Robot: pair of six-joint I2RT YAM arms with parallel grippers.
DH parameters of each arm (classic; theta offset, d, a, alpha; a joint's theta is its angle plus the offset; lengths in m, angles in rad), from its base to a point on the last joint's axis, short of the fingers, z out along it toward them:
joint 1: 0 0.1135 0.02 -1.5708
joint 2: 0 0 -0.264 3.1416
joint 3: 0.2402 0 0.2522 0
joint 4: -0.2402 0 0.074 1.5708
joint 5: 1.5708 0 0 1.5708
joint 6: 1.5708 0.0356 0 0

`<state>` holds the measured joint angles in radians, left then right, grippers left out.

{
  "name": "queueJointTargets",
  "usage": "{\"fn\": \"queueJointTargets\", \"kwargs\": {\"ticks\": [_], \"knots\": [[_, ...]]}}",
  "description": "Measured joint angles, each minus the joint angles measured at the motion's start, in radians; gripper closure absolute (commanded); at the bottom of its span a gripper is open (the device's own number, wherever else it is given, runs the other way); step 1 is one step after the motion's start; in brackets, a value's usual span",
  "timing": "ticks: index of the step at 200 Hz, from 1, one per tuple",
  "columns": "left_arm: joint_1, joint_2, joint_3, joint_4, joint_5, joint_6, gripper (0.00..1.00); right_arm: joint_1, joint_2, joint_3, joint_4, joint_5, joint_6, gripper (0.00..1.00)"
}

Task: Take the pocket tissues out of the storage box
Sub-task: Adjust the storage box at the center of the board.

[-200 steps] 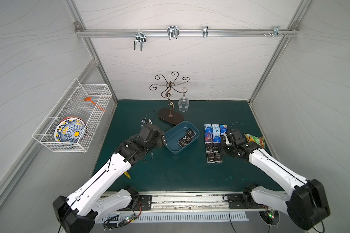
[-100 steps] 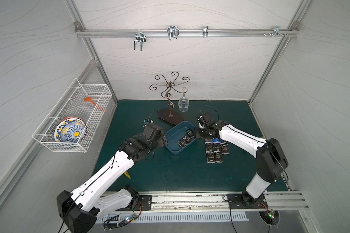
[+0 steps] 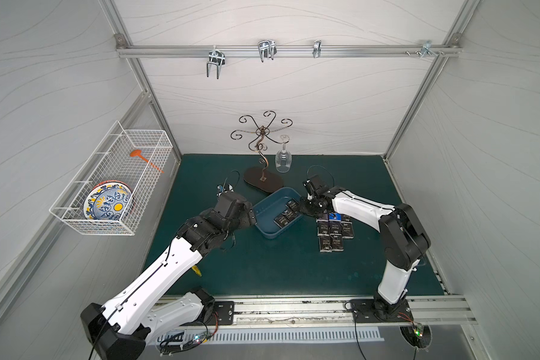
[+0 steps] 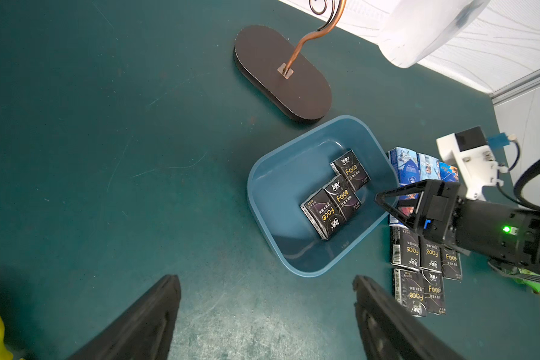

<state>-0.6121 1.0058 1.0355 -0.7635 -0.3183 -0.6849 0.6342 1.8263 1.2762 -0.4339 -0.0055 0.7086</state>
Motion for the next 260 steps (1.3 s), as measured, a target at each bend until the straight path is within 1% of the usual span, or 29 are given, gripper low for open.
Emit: {"fn": "queueJointTargets", "kwargs": {"ticks": [8, 24, 77, 125, 168, 186, 212, 231, 260], "knots": [[0.000, -0.005, 0.000, 0.000, -0.002, 0.000, 0.09, 0.000, 0.000, 0.000, 0.004, -0.003, 0.001, 0.63], [0.000, -0.011, 0.000, -0.001, -0.005, 0.000, 0.09, 0.000, 0.001, 0.000, 0.014, -0.011, 0.001, 0.67], [0.000, -0.012, 0.000, -0.004, -0.008, 0.000, 0.09, -0.004, 0.023, 0.014, 0.014, -0.051, -0.055, 0.73], [0.000, -0.012, 0.000, -0.004, -0.008, 0.000, 0.09, -0.008, 0.058, 0.068, -0.022, -0.063, -0.166, 0.76], [0.000, -0.010, 0.000, -0.003, -0.008, 0.000, 0.09, -0.023, 0.109, 0.158, -0.116, -0.064, -0.311, 0.77], [0.000, -0.009, 0.000, -0.003, -0.008, 0.000, 0.09, -0.029, 0.126, 0.184, -0.144, -0.066, -0.362, 0.76], [0.000, -0.002, 0.000, -0.003, -0.008, 0.000, 0.09, -0.034, 0.137, 0.199, -0.171, -0.063, -0.414, 0.68], [0.000, 0.006, 0.000, -0.003, -0.008, 0.000, 0.09, -0.031, 0.135, 0.206, -0.187, -0.056, -0.430, 0.62], [0.000, 0.013, 0.000, -0.003, -0.008, -0.001, 0.09, -0.011, 0.105, 0.211, -0.207, -0.027, -0.447, 0.57]]}}
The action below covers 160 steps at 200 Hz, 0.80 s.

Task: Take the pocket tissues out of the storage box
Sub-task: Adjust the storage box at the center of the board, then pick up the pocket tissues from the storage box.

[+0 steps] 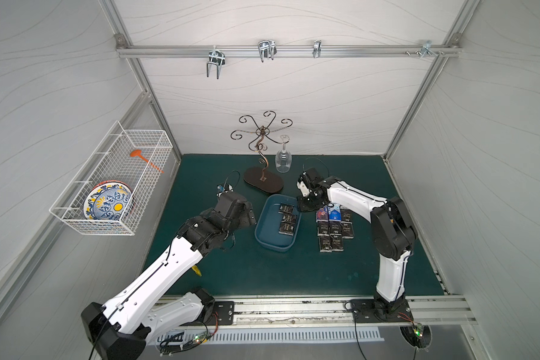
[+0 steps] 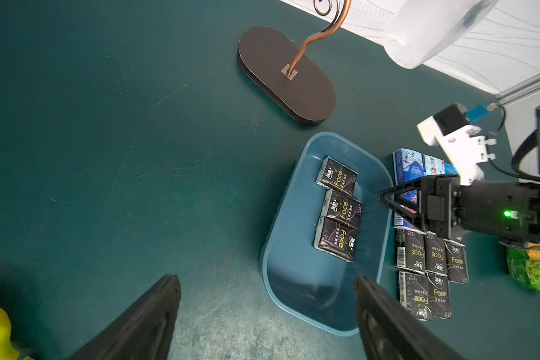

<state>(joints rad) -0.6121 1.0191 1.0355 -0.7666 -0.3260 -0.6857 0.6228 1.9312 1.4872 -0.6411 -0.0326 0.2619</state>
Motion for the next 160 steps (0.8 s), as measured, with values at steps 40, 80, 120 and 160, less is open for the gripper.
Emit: {"fn": "queueJointTargets", "kwargs": {"ticks": [40, 80, 120, 160], "knots": [[0.000, 0.000, 0.000, 0.000, -0.001, 0.000, 0.08, 0.087, -0.070, 0.061, -0.034, 0.084, -0.047, 0.51], [0.000, -0.001, 0.000, -0.004, -0.008, -0.003, 0.08, 0.179, -0.036, 0.146, -0.041, 0.134, -0.137, 0.48], [0.001, -0.018, 0.000, -0.021, -0.016, -0.005, 0.08, 0.230, 0.126, 0.230, -0.034, 0.228, -0.237, 0.45], [0.005, -0.036, 0.000, -0.031, -0.021, -0.004, 0.08, 0.237, 0.233, 0.246, -0.015, 0.324, -0.314, 0.43]]}}
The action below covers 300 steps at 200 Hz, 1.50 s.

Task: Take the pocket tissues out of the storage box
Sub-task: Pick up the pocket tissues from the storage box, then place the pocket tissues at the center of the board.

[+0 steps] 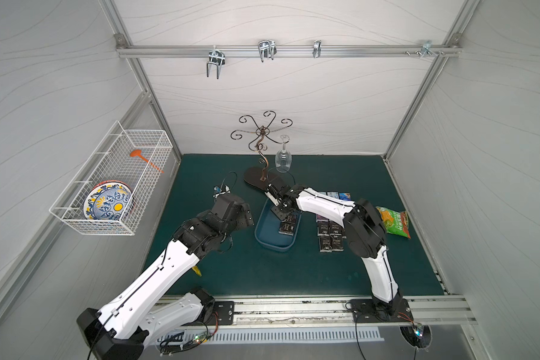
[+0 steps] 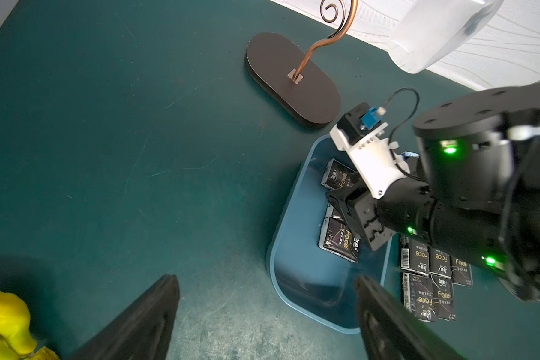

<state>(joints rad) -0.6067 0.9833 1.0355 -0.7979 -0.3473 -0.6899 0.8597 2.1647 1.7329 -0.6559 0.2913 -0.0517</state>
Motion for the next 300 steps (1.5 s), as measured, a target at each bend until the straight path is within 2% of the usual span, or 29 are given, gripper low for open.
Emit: {"fn": "queueJointTargets", "kwargs": {"ticks": [50, 82, 105, 117, 144, 197, 257, 300], "knots": [[0.006, 0.000, 0.000, 0.001, 0.000, 0.002, 0.08, -0.001, 0.043, 0.017, 0.031, 0.056, -0.048, 0.45], [0.009, 0.000, 0.000, 0.001, 0.000, 0.002, 0.08, -0.001, 0.072, 0.018, 0.042, 0.068, -0.068, 0.52], [0.010, 0.001, 0.000, 0.001, 0.001, 0.003, 0.08, -0.001, 0.079, 0.031, 0.042, 0.071, -0.077, 0.68], [0.010, 0.001, 0.000, 0.002, 0.002, 0.003, 0.08, -0.001, 0.079, 0.039, 0.042, 0.068, -0.076, 0.73], [0.011, 0.001, 0.000, 0.002, 0.003, 0.003, 0.08, -0.001, 0.080, 0.045, 0.046, 0.065, -0.075, 0.80], [0.011, 0.001, 0.000, 0.002, 0.003, 0.003, 0.08, -0.001, 0.068, 0.045, 0.057, 0.031, -0.054, 0.87], [0.012, 0.002, 0.000, 0.002, 0.003, 0.003, 0.08, -0.009, -0.123, -0.002, 0.083, -0.048, 0.028, 0.90], [0.016, 0.008, 0.000, 0.002, 0.006, 0.003, 0.08, -0.079, -0.356, -0.152, 0.060, -0.085, 0.179, 0.90]]}}
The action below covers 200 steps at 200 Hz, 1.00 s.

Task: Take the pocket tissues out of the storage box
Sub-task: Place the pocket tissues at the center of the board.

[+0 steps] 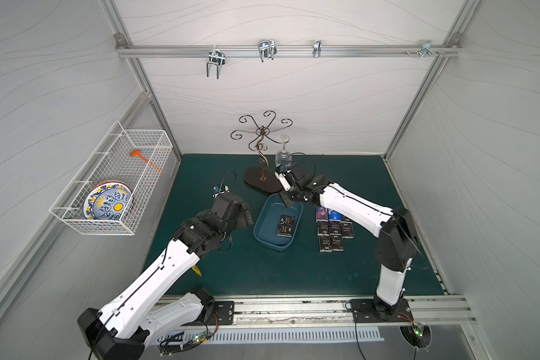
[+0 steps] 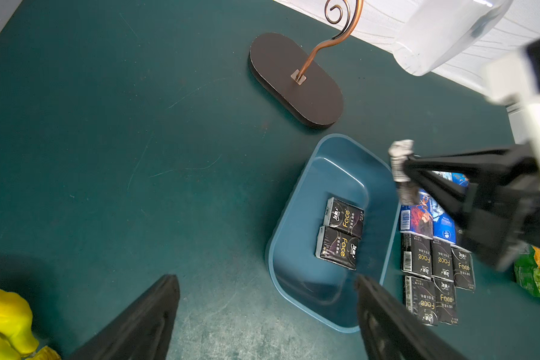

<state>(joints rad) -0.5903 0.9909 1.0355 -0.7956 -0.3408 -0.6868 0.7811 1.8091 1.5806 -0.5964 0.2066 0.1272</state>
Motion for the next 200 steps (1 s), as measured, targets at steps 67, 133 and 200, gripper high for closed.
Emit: {"fn": "queueJointTargets", "kwargs": {"ticks": [67, 133, 200], "knots": [[0.000, 0.075, 0.032, 0.047, 0.072, -0.007, 0.09, -0.302, -0.407, -0.469, -0.156, 0.011, 0.245, 0.90], [-0.002, 0.106, 0.041, 0.099, 0.149, -0.035, 0.09, -0.338, -0.587, -0.673, -0.295, 0.018, 0.403, 0.88], [-0.013, 0.095, 0.041, 0.116, 0.170, -0.048, 0.09, -0.338, -0.566, -0.793, -0.257, 0.016, 0.457, 0.86]]}}
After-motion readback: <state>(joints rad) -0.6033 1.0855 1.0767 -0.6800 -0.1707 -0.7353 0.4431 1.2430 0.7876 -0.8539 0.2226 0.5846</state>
